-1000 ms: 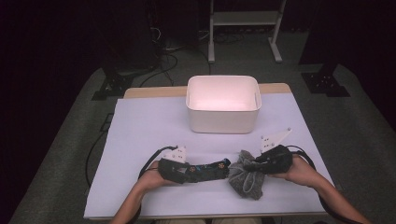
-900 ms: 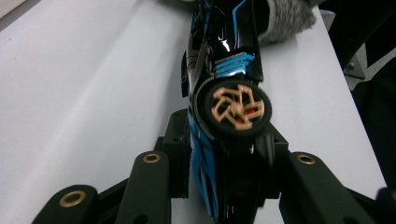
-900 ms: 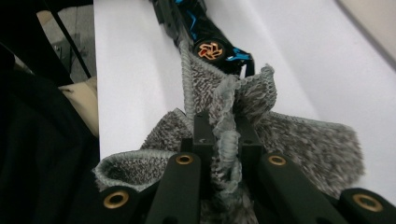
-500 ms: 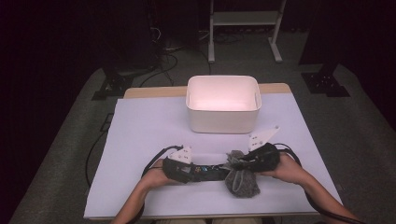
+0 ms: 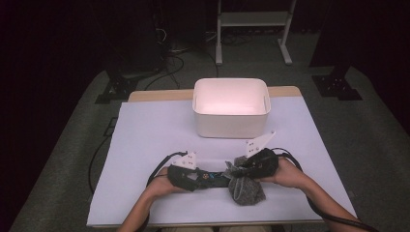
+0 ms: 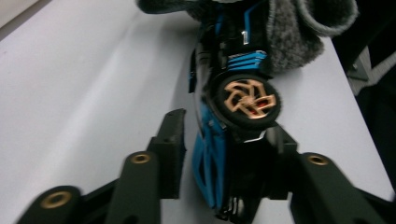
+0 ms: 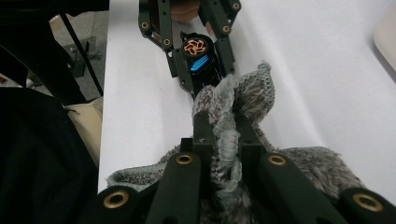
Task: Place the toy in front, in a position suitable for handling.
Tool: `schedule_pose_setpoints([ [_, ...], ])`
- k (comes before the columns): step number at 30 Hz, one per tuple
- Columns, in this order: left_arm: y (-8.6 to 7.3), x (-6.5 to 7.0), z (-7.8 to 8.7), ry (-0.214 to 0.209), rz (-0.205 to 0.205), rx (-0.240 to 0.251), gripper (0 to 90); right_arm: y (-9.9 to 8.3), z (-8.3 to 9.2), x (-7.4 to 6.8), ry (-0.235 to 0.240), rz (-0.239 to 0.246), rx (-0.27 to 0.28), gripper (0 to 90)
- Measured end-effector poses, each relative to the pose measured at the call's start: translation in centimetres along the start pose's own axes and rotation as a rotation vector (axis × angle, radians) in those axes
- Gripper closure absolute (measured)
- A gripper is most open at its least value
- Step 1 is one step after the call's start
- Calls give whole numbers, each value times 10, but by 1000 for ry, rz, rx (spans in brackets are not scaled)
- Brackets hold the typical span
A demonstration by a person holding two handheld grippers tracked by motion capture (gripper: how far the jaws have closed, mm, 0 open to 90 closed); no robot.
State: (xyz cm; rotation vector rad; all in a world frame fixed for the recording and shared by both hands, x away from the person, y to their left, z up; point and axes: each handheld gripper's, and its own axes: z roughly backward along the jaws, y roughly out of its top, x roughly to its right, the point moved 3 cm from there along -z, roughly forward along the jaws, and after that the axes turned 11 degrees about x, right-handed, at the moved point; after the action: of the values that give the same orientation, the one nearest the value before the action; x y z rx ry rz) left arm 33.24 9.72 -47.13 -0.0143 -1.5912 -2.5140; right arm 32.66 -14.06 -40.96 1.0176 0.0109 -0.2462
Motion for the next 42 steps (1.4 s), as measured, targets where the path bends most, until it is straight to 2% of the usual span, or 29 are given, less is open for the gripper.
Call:
schedule_pose_setpoints([
  [5, -7, -1, -4, 6, 26, -20, 509, -3, 1, 1, 4, -9, 8, 823],
  [7, -6, -1, -5, -2, 22, -20, 507, -4, 2, 1, 4, -8, 9, 823],
  [9, -6, 0, -8, -18, 21, -43, 607, -4, 2, 1, 4, -7, 7, 823],
  [10, -5, 2, -8, -25, 7, -50, 627, -4, 2, 1, 1, -6, 5, 823],
  [14, -3, 3, -8, -21, 0, -59, 650, -4, 5, 2, -16, -7, 9, 823],
  [21, 12, 4, 5, -12, -2, -24, 662, -7, 11, 6, -32, -55, 84, 822],
  [26, 25, 3, 22, 16, -32, -23, 663, -7, 8, 8, -25, -71, 126, 821],
  [31, 37, 5, 37, 21, -39, 6, 666, -6, 3, 6, -24, -62, 131, 820],
  [32, 38, 5, 37, 27, -50, 1, 665, -7, 2, 5, -26, -59, 129, 820],
  [36, 43, 3, 34, 29, -33, 87, 659, -11, 7, 5, -54, -54, 112, 821],
  [39, 49, 3, 28, 22, -31, 130, 657, -18, 11, 8, -61, -66, 108, 821],
  [42, 53, 1, 21, 28, -30, 135, 643, -24, 14, 9, -69, -79, 110, 821],
])
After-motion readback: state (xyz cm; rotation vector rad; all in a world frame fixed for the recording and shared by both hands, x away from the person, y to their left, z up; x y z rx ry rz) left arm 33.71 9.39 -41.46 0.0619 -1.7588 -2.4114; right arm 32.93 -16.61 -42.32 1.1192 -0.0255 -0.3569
